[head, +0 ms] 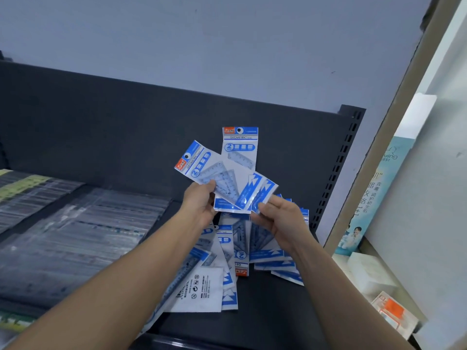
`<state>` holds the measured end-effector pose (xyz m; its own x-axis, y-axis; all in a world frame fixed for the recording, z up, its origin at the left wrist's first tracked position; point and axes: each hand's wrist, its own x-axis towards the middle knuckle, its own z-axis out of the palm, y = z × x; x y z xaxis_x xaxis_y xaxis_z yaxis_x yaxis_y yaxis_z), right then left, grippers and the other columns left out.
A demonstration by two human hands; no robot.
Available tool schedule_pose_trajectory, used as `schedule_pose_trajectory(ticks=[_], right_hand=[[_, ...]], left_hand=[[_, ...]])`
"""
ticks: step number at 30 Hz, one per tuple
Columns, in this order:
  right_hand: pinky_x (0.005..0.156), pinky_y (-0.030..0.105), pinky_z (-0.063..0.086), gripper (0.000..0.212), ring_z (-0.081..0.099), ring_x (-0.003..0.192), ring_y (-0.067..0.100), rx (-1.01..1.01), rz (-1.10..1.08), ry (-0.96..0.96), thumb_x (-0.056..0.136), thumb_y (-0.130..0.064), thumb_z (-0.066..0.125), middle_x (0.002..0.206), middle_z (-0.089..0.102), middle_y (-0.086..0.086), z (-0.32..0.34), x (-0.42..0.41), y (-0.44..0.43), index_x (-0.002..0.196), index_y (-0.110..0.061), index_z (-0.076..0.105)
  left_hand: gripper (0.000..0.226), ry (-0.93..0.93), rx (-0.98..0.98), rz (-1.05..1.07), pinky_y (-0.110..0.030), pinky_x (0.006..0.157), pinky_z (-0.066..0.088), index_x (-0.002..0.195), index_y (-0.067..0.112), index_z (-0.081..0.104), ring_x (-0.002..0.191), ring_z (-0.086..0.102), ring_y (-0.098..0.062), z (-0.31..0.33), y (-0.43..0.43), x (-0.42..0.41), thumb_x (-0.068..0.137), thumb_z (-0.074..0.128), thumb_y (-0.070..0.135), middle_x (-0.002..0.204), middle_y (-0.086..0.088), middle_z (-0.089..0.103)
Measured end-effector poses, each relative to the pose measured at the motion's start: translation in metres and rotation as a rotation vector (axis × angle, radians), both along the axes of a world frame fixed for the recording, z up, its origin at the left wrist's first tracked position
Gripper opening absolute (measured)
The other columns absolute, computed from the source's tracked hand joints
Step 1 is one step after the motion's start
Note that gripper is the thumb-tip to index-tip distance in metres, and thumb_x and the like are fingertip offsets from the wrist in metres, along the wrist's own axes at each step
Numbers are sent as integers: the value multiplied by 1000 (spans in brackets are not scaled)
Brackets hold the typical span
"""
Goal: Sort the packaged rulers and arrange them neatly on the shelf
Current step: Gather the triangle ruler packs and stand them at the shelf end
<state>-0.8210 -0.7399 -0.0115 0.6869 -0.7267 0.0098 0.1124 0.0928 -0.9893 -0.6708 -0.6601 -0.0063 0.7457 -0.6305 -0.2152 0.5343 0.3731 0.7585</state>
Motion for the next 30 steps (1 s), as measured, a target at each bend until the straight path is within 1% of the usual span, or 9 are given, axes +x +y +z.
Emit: schedule_pose_trajectory(ticks=[4,6,8,11,18,22,24,27,30], right_hand=[[82,40,58,13,70,74,20,-27,-145,7,92,-2,58,85,75,5,-6,5,-2,84,-6,67],[75,34,59,18,70,79,18,-43,-112,-13,93,1,54,90,75,6,-6,5,1,89,-7,69],[71,28,58,18,71,85,16,-2,20,-67,95,0,51,98,74,7,-4,1,2,97,-7,68],[80,24,57,30,67,106,21,71,234,-148,94,5,49,116,70,11,-2,-6,-3,120,-5,61],[87,27,56,51,64,113,23,26,393,-188,83,-2,66,126,65,12,-5,-10,-5,132,-11,51],[74,25,59,50,70,91,20,36,261,-166,80,-4,66,112,71,11,-5,-8,-3,128,-12,55],[69,24,60,39,70,77,15,42,192,-161,85,-2,63,98,74,10,-7,-7,-3,122,-10,59],[72,28,61,20,70,73,14,3,162,-130,88,-3,62,90,75,7,-10,-9,-2,108,-8,65],[73,32,59,21,68,68,13,0,168,-91,88,-24,61,78,72,3,-10,-10,-2,99,-6,66]], left_hand=[[23,16,-14,-58,-48,76,55,116,14,56,92,66,-25,-3,-2,-9,100,43,5,108,-8,66],[22,26,-1,-64,-49,79,53,114,14,56,91,65,-26,-4,-3,-13,100,42,4,107,-8,65],[18,14,19,-31,-46,73,54,108,12,56,86,65,-24,-2,-4,-11,100,43,4,102,-8,65],[14,16,38,3,-41,61,52,104,10,55,79,64,-22,3,-4,-6,99,44,2,95,-8,65],[11,46,82,-33,-42,60,52,102,8,54,81,64,-24,6,-4,-6,98,46,2,96,-11,65],[13,33,110,-74,-44,63,52,107,7,55,86,66,-27,6,-4,-8,98,46,3,104,-13,66],[17,26,129,-102,-45,65,53,112,6,55,92,66,-28,5,-4,-10,98,47,3,110,-14,66],[16,13,135,-126,-45,64,54,111,6,56,93,67,-28,3,-2,-11,97,48,3,109,-14,67],[17,-61,146,-112,-41,66,55,109,5,57,88,67,-25,2,-1,-8,96,50,0,106,-13,69]])
